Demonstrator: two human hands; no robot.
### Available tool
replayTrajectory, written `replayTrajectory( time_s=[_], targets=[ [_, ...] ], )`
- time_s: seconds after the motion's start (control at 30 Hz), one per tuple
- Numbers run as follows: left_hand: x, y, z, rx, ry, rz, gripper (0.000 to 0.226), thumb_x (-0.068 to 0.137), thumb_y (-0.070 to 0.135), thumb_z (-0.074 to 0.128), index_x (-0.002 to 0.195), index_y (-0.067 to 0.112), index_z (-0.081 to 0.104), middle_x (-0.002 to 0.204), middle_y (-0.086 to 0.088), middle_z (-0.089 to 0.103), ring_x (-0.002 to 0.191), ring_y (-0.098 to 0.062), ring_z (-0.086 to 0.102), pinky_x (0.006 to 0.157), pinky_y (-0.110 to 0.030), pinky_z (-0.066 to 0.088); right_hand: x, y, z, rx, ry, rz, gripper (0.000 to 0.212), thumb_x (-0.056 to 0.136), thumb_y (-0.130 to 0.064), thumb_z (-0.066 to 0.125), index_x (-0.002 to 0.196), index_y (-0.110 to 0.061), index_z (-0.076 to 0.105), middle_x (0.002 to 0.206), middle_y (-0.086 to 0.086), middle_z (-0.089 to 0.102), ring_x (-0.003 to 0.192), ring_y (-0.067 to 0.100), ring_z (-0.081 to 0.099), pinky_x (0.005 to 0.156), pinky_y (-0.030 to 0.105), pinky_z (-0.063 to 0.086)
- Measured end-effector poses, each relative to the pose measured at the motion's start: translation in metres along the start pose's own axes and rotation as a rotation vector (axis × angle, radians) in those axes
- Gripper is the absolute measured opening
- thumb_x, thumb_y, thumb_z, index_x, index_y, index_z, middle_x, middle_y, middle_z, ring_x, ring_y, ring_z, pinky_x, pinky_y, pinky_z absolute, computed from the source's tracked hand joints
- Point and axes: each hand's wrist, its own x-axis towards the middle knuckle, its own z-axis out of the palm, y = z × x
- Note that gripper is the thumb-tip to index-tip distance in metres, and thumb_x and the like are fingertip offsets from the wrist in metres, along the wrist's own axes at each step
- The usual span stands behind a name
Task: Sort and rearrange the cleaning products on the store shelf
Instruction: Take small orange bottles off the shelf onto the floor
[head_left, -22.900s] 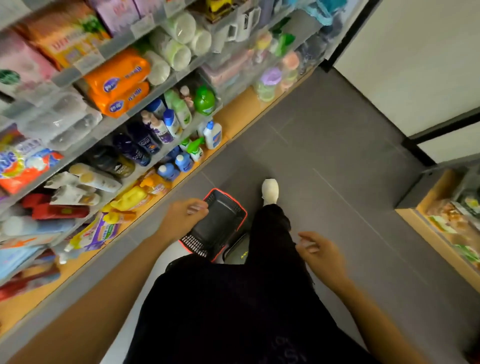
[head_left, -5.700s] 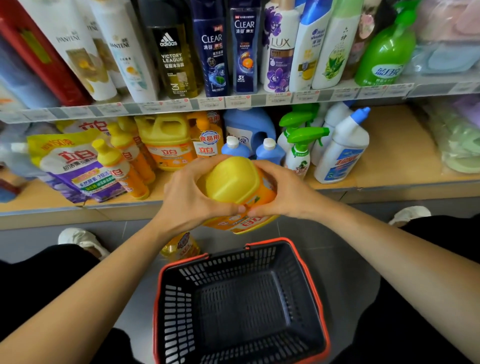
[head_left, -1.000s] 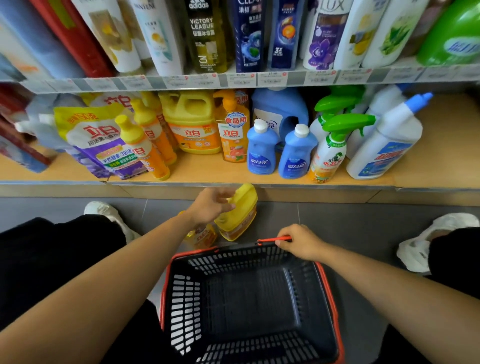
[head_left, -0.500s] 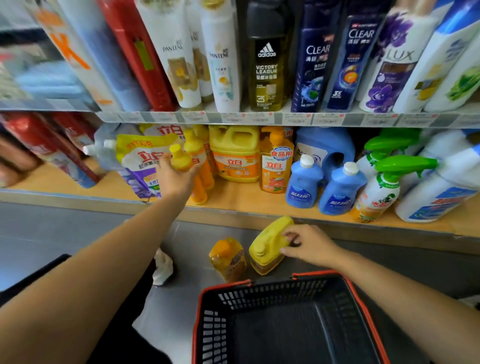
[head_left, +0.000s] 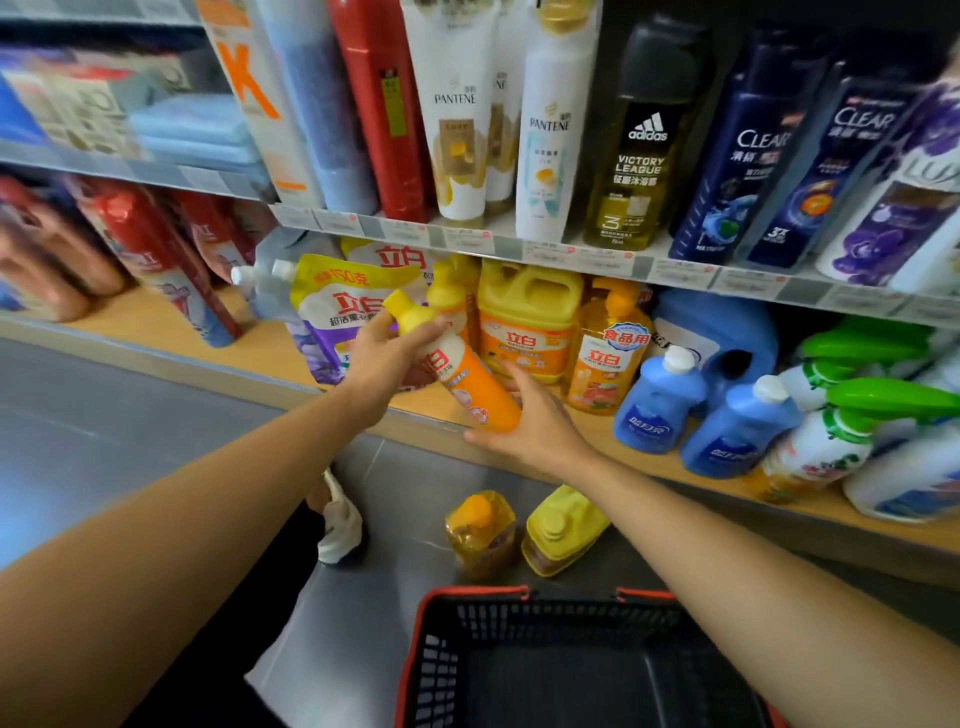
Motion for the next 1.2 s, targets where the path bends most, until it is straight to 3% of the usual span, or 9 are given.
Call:
replayTrajectory(
  time_s=[0.17,0.37,0.5,0.6,0.7,0.87,1.03,1.13,1.2],
  targets=[
    [-0.018,0.016,0.01,0.038,-0.078,-0.112,0.033,0.085,0.05,0.075,0.103,0.024,0.066,0.084,0.004,0.078,0.08,-0.018,0.077,0.071,-0.036,0.064,-0.023,-0.016,-0.003,0.189,0.043,-0.02,0.065,0.076,-0.032,0.086,0.13,-0.022,0.052,0.118,-0.004,0.064,0.103,0.017,0.065,0.088,0.04,0.057],
    [-0.059,0.035,0.032,0.0,-0.318,-0.136,0.041,0.086,0.046,0.073,0.118,0.023,0.065,0.103,0.004,0.078,0.095,-0.016,0.075,0.074,-0.028,0.06,-0.078,-0.024,-0.026,0.568,-0.033,0.089,0.036,0.083,-0.017,0.079,0.116,-0.022,0.064,0.112,0.008,0.073,0.105,0.032,0.069,0.09,0.047,0.058],
    [-0.087,0.043,0.048,-0.1,-0.403,-0.178,0.029,0.095,0.03,0.064,0.122,0.021,0.063,0.112,-0.002,0.075,0.104,-0.023,0.072,0.086,-0.036,0.06,-0.113,-0.026,-0.043,0.726,-0.067,0.16,0.046,0.078,-0.027,0.078,0.121,-0.021,0.063,0.114,0.012,0.073,0.103,0.039,0.069,0.089,0.048,0.058],
    [-0.106,0.048,0.059,-0.167,-0.417,-0.216,0.038,0.095,0.014,0.056,0.133,0.01,0.057,0.118,-0.01,0.068,0.107,-0.027,0.067,0.094,-0.041,0.056,-0.133,-0.023,-0.051,0.772,-0.104,0.173,0.053,0.076,-0.03,0.076,0.126,-0.019,0.061,0.115,0.014,0.072,0.101,0.037,0.069,0.09,0.049,0.057],
    [-0.122,0.044,0.071,-0.17,-0.413,-0.206,0.035,0.092,0.006,0.052,0.125,0.009,0.06,0.112,-0.01,0.067,0.102,-0.027,0.064,0.098,-0.044,0.052,-0.15,-0.012,-0.057,0.796,-0.141,0.191,0.053,0.08,-0.03,0.073,0.13,-0.019,0.058,0.119,0.014,0.07,0.102,0.03,0.068,0.091,0.047,0.056],
    [-0.137,0.03,0.103,-0.201,-0.337,-0.234,0.024,0.089,0.008,0.055,0.11,0.016,0.063,0.102,-0.008,0.066,0.096,-0.025,0.062,0.091,-0.04,0.048,-0.171,0.01,-0.059,0.774,-0.121,0.232,0.059,0.083,-0.04,0.076,0.136,-0.027,0.055,0.124,0.005,0.07,0.115,0.025,0.066,0.1,0.046,0.053],
    [-0.134,0.021,0.127,-0.136,-0.326,-0.233,0.026,0.088,0.018,0.071,0.113,0.018,0.067,0.1,-0.001,0.077,0.096,-0.022,0.072,0.09,-0.038,0.056,-0.185,0.032,-0.066,0.685,0.091,0.285,0.085,0.058,-0.027,0.095,0.131,-0.02,0.053,0.122,0.004,0.069,0.107,0.018,0.069,0.088,0.037,0.058],
    [-0.132,0.017,0.134,-0.093,-0.331,-0.246,0.041,0.084,0.029,0.078,0.121,0.018,0.067,0.109,-0.003,0.077,0.099,-0.021,0.072,0.091,-0.038,0.056,-0.189,0.038,-0.069,0.753,0.168,0.339,0.072,0.056,-0.018,0.093,0.117,-0.012,0.055,0.117,0.011,0.068,0.094,0.016,0.071,0.08,0.036,0.058],
    [-0.13,0.015,0.139,-0.092,-0.343,-0.262,0.034,0.084,0.033,0.077,0.116,0.024,0.07,0.108,-0.001,0.077,0.099,-0.02,0.07,0.093,-0.039,0.055,-0.191,0.039,-0.072,0.882,0.144,0.346,0.06,0.062,-0.017,0.086,0.115,-0.009,0.058,0.113,0.012,0.071,0.093,0.023,0.071,0.086,0.049,0.057]
  ],
)
